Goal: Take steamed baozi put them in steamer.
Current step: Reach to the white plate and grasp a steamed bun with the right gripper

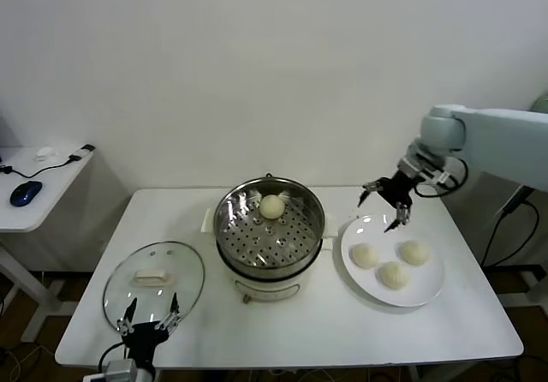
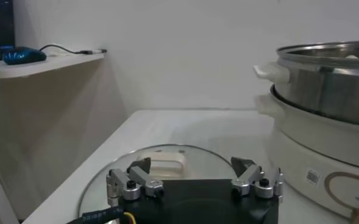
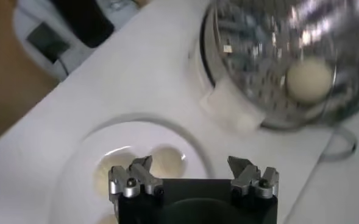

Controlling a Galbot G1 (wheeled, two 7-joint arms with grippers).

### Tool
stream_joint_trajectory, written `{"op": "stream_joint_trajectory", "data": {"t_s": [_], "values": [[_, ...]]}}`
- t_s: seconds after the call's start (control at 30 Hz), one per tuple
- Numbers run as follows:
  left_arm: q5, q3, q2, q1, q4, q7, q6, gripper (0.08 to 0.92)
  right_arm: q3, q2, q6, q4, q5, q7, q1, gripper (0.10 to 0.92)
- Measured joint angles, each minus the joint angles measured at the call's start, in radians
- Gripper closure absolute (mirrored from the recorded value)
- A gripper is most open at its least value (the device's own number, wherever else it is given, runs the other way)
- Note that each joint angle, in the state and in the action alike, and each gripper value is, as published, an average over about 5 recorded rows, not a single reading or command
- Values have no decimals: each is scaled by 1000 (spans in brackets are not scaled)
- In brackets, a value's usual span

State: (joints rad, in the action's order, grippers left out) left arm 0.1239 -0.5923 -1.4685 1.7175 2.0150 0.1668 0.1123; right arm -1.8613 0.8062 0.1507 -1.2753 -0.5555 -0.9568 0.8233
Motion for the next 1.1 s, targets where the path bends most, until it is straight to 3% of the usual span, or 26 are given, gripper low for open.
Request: {"op": "stream_joint_trajectory", "data": {"t_s": [0.27,0.73,1.1], "values": [[0,-1,0,5,0,-1,-2,177,114,-18,-259,26,-6,61,-176,203],[-1,-4,0,8,-4,-5,2,177,342,61,-390,181,28,101,-451,212],[-1,-2,-1,4,-2,-6,6,177,415,84,-418,230,63,97,-511,372]]}}
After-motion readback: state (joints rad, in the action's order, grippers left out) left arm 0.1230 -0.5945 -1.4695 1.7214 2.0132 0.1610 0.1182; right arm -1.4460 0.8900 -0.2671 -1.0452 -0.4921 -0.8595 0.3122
